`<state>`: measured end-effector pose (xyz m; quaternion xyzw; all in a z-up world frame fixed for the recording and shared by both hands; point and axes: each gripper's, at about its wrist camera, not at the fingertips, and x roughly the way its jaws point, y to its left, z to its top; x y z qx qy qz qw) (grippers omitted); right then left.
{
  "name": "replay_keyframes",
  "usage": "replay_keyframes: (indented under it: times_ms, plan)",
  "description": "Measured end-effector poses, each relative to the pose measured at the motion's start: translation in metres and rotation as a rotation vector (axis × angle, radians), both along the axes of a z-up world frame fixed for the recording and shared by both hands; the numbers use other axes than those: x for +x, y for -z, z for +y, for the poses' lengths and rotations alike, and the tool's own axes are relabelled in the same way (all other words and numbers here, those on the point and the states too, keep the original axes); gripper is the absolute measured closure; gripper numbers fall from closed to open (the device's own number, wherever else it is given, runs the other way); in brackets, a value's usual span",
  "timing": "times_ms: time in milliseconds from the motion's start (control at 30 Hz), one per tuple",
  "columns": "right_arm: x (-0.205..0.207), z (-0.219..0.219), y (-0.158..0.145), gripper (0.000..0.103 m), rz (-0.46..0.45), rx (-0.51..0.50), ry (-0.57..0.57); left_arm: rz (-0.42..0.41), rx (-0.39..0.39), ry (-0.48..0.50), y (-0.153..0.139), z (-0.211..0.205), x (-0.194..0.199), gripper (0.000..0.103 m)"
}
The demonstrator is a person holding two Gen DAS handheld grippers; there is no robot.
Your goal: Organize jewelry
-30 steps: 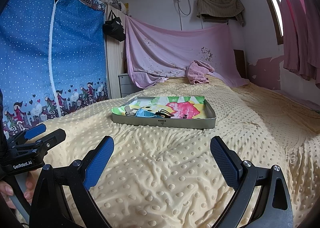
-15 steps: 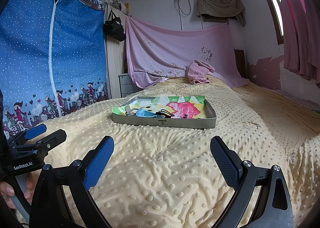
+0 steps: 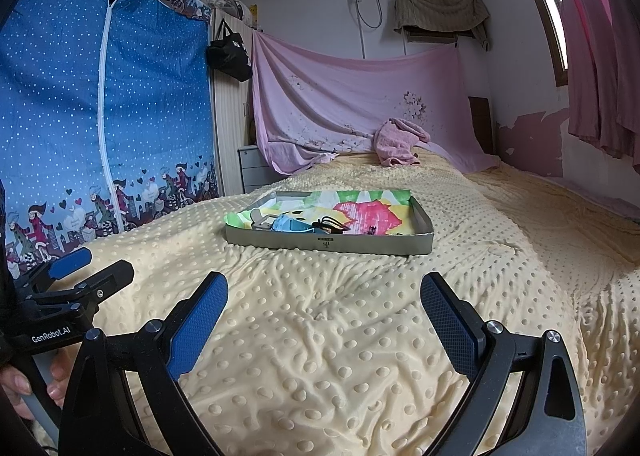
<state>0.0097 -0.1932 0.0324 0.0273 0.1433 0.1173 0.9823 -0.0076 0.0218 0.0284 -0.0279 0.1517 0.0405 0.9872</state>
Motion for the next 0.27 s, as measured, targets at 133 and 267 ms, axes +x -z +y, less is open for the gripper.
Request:
replay_keyframes:
  times_ms: [133, 267]
  plan:
    - [0.0001, 0.0000, -0.0001, 0.008, 0.001, 0.000, 0.000, 0.001, 0.004, 0.000, 0.0005, -0.0027, -0.0001, 0.000]
    - [-0.0003, 0.0003, 0.0007, 0.008, 0.002, 0.000, -0.001, 0.002, 0.006, 0.001, 0.0011, -0.0030, 0.0002, 0.000]
